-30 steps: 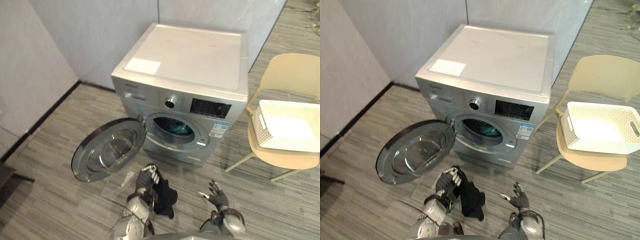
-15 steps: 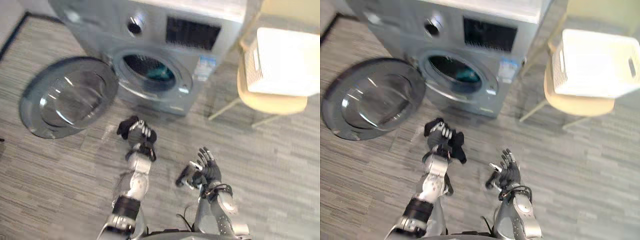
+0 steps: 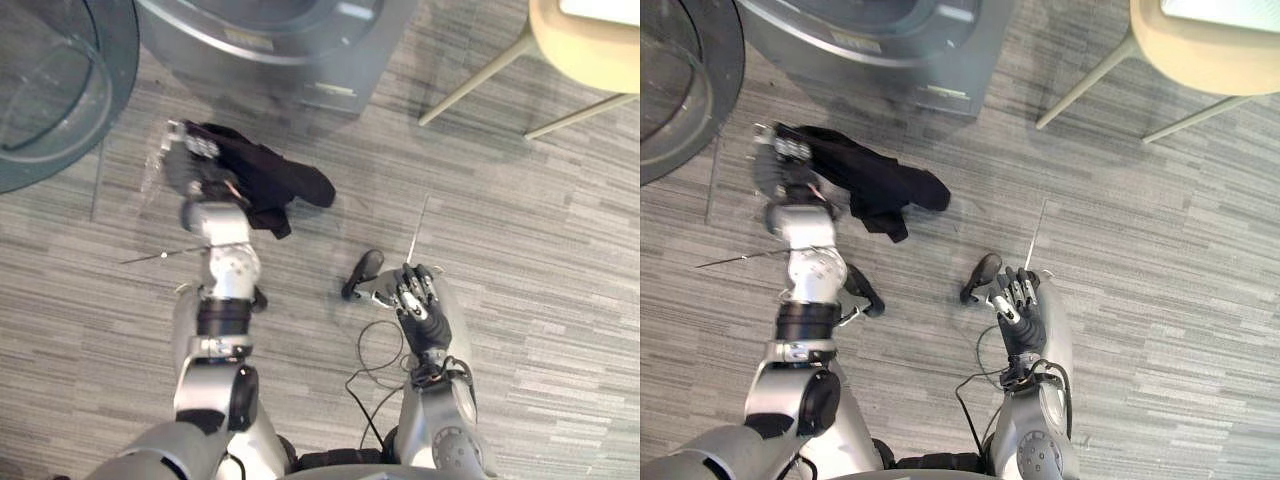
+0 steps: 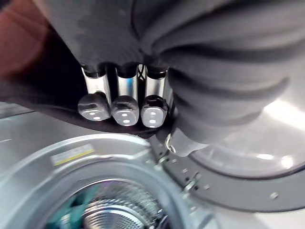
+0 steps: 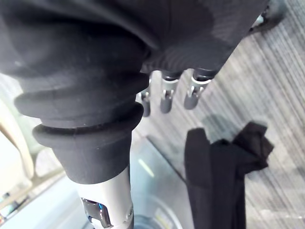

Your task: Pick up the laundry basket with both hands and put the clothes into the washing machine.

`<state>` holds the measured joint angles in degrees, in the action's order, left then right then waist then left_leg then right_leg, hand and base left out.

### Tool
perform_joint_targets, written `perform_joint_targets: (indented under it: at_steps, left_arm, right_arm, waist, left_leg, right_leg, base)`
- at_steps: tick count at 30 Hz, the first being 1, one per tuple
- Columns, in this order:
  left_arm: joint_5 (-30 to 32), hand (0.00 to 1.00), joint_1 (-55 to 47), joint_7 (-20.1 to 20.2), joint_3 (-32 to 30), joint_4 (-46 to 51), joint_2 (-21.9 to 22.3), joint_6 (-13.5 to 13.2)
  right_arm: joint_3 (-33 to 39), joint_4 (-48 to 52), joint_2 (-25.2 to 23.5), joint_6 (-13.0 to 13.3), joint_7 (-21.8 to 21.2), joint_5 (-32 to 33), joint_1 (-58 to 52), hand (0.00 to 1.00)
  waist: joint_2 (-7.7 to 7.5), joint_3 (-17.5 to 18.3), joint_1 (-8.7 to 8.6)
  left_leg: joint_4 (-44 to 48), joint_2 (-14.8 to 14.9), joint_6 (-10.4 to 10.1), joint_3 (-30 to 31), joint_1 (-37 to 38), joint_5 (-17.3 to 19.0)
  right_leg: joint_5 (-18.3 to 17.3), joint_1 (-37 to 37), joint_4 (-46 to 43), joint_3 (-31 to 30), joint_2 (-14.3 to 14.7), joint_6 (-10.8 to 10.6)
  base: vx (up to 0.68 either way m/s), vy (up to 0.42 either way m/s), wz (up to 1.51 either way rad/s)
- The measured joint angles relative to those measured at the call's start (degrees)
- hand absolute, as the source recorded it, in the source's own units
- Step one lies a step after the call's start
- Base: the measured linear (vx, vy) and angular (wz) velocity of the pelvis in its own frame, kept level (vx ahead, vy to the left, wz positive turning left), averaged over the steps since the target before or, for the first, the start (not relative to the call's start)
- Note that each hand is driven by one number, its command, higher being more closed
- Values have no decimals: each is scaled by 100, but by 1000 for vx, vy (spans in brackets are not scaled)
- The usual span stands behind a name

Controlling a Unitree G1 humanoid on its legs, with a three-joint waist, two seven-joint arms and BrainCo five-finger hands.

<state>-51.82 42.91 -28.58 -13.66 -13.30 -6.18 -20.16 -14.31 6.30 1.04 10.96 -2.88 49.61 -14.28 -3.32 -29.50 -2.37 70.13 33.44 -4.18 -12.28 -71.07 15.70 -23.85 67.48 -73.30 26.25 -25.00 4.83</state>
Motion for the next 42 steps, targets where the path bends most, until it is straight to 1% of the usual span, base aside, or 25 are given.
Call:
perform_joint_targets:
  at_steps: [1, 2, 3, 6, 9, 10, 12, 14, 17, 20, 22, 24, 26, 27, 29, 31, 32, 34, 35, 36, 37, 38, 39, 40, 42]
  left_arm:
    - [-71, 100, 286, -47, -104, 0, -280, -138]
    - [-97, 100, 351, -48, -106, 0, -344, -160]
    - [-152, 100, 718, -47, -108, -1, -627, -208]
    - [-156, 100, 1272, -19, -20, -90, -929, -231]
    - [-166, 100, 1713, 151, 236, -262, -1254, -202]
    - [-180, 100, 1805, 209, 287, -309, -1331, -180]
    - [-283, 100, 2067, 385, 467, -442, -1577, -91]
    - [-379, 100, 2230, 520, 632, -479, -1711, 29]
    - [-417, 100, 2406, 624, 848, -530, -1711, 127]
    - [-612, 100, 2405, 628, 983, -602, -1626, 172]
    - [-685, 100, 2344, 603, 966, -737, -1557, 190]
    - [-853, 100, 2323, 587, 973, -689, -1428, 149]
    - [-1005, 100, 2311, 586, 965, -616, -1216, 54]
    - [-1150, 100, 2241, 581, 960, -614, -1032, -18]
    - [-1195, 100, 2034, 569, 838, -597, -1009, -56]
    - [-1282, 100, 1672, 528, 690, -502, -905, -75]
    - [-1315, 100, 1476, 488, 594, -392, -882, -166]
    - [-1347, 100, 1154, 441, 436, -245, -937, -344]
    - [-1343, 100, 1103, 392, 434, -244, -1021, -389]
    - [-1349, 100, 1127, 305, 438, -249, -1093, -394]
    - [-1350, 100, 1148, 283, 442, -265, -1113, -394]
    - [-1354, 100, 1229, 227, 464, -312, -1135, -379]
    - [-1361, 100, 1311, 216, 475, -319, -1154, -373]
    - [-1377, 100, 1389, 214, 520, -319, -1206, -378]
    - [-1415, 100, 1463, 217, 600, -398, -1424, -377]
  right_arm:
    - [22, 46, -3, 12, -133, 61, 0, 0]
    - [23, 64, -8, 15, -141, 67, -2, 0]
    - [23, 102, -8, 20, -245, 134, -2, 0]
    - [85, 102, -65, 11, -345, 154, -2, 0]
    - [177, 102, -138, 9, -384, 155, -1, 0]
    - [207, 101, -153, 5, -410, 155, -1, 0]
    - [320, 97, -224, 0, -505, 154, 8, 0]
    - [433, 87, -281, -2, -535, 155, 11, 0]
    - [546, 77, -363, -9, -533, 157, 10, 0]
    - [560, 63, -419, -15, -524, 158, 8, 0]
    - [590, 43, -419, -15, -460, 183, -4, 0]
    - [505, 118, -416, -6, -404, 292, 4, 0]
    - [348, 178, -390, 1, -349, 366, 108, 0]
    - [189, 162, -367, -10, -309, 381, 320, 0]
    - [-95, 130, -368, -9, -293, 380, 700, 0]
    - [-361, 242, -357, 2, -238, 385, 739, 0]
    - [-488, 337, -321, -2, -176, 394, 722, 0]
    - [-639, 670, -196, 74, -44, 434, 739, 0]
    - [-680, 819, -209, 181, 30, 440, 752, 0]
    - [-678, 1015, -186, 329, 97, 498, 791, 0]
    - [-686, 1085, -143, 389, 141, 570, 824, 0]
    - [-691, 1114, -31, 447, 167, 683, 976, 0]
    - [-698, 1114, 68, 486, 174, 740, 1171, 0]
    - [-698, 1119, 113, 553, 213, 742, 1297, 0]
    - [-712, 1130, 120, 641, 342, 730, 1506, 0]
  waist:
    - [0, 0, -2]
    - [0, 0, -2]
    - [-3, -1, -8]
    - [-61, -30, -21]
    - [-71, -30, -35]
    - [-71, -30, -35]
    - [-73, -30, -41]
    - [-73, -30, -78]
    - [-82, -25, -135]
    - [-84, -26, -166]
    - [-87, -31, -231]
    - [-88, -30, -209]
    - [-104, -24, -219]
    - [-219, -48, -209]
    - [-311, -94, -207]
    - [-370, -126, -253]
    - [-371, -125, -341]
    - [-427, -127, -176]
    - [-508, -110, -130]
    - [-524, -100, -212]
    - [-525, -100, -248]
    - [-527, -101, -327]
    - [-550, -86, -372]
    - [-570, -79, -359]
    - [-568, -75, -447]
  left_leg:
    - [47, 43, 1, 49, -193, 1]
    - [45, 46, 0, 49, -230, 0]
    - [42, 55, -2, 56, -422, -1]
    - [73, 59, 0, 72, -531, -1]
    - [86, 54, 6, 81, -604, 0]
    - [92, 54, 23, 90, -628, 9]
    - [145, 59, 129, 136, -693, 22]
    - [227, 67, 240, 154, -715, 89]
    - [299, 56, 313, 146, -724, 154]
    - [437, 41, 343, 93, -614, 387]
    - [664, 113, 359, 46, -413, 662]
    - [841, 272, 355, 57, -346, 860]
    - [711, 230, 415, -17, -252, 895]
    - [393, 123, 473, -387, 86, 840]
    - [-105, 64, 411, -788, 574, 658]
    - [-306, 51, 383, -977, 1117, 513]
    - [-288, 87, 373, -929, 1250, 458]
    - [75, 158, 304, -111, 1065, 109]
    - [109, -1, 238, 337, 903, -77]
    - [-58, -216, 242, 774, 659, -201]
    - [-189, -214, 268, 782, 619, -184]
    - [-531, -110, 418, 631, 569, -69]
    - [-982, 10, 227, 334, 592, -79]
    - [-1286, 137, 75, -20, 700, -237]
    - [-1978, 270, 35, -819, 985, -724]
  right_leg:
    - [0, 150, -17, 22, 21, -1]
    - [0, 180, -8, 32, 21, -1]
    - [1, 318, 24, 70, 18, -1]
    - [13, 375, 27, 86, 6, -8]
    - [153, 382, 74, 112, 3, 4]
    - [193, 382, 87, 133, 3, 74]
    - [276, 390, 104, 178, 7, 233]
    - [296, 389, 111, 171, 18, 269]
    - [312, 386, 137, 131, 4, 248]
    - [356, 376, 120, -12, 0, 171]
    - [473, 300, 34, -182, 6, 123]
    - [504, 132, 74, -59, 29, 111]
    - [644, 15, 290, 151, -16, 114]
    - [782, -102, 566, 305, -165, 176]
    - [938, -395, 1071, 441, -174, 326]
    - [943, -695, 1152, 360, -130, 206]
    - [834, -832, 1108, 352, -82, 176]
    - [635, -1026, 1095, 334, 240, 211]
    - [597, -1014, 1097, 373, 305, 233]
    - [573, -999, 1175, 532, 292, 261]
    - [565, -995, 1225, 613, 282, 276]
    - [568, -990, 1341, 742, 296, 288]
    - [608, -915, 1522, 802, 332, 229]
    - [663, -810, 1753, 747, 445, 137]
    - [933, -715, 2236, 638, 593, -3]
  base:
    - [-47, 43, -16]
    - [-36, 89, -9]
    - [9, 76, 0]
    - [34, 112, 2]
    - [62, 101, 5]
    - [83, 93, 0]
    - [97, 101, -8]
    - [102, 118, -14]
    - [86, 129, -6]
    - [37, 121, -14]
    - [9, 166, -26]
    - [-18, 201, -36]
    - [-43, 103, -11]
    - [0, 0, 0]
    - [5, 13, -19]
    - [1, -43, -20]
    - [-22, -137, -38]
    - [-41, -161, -56]
    - [-41, -126, -23]
    - [-9, -86, 3]
    - [19, -85, 45]
    - [25, -73, 55]
    - [6, -82, 55]
    - [-19, -80, 40]
    - [-20, -83, 38]
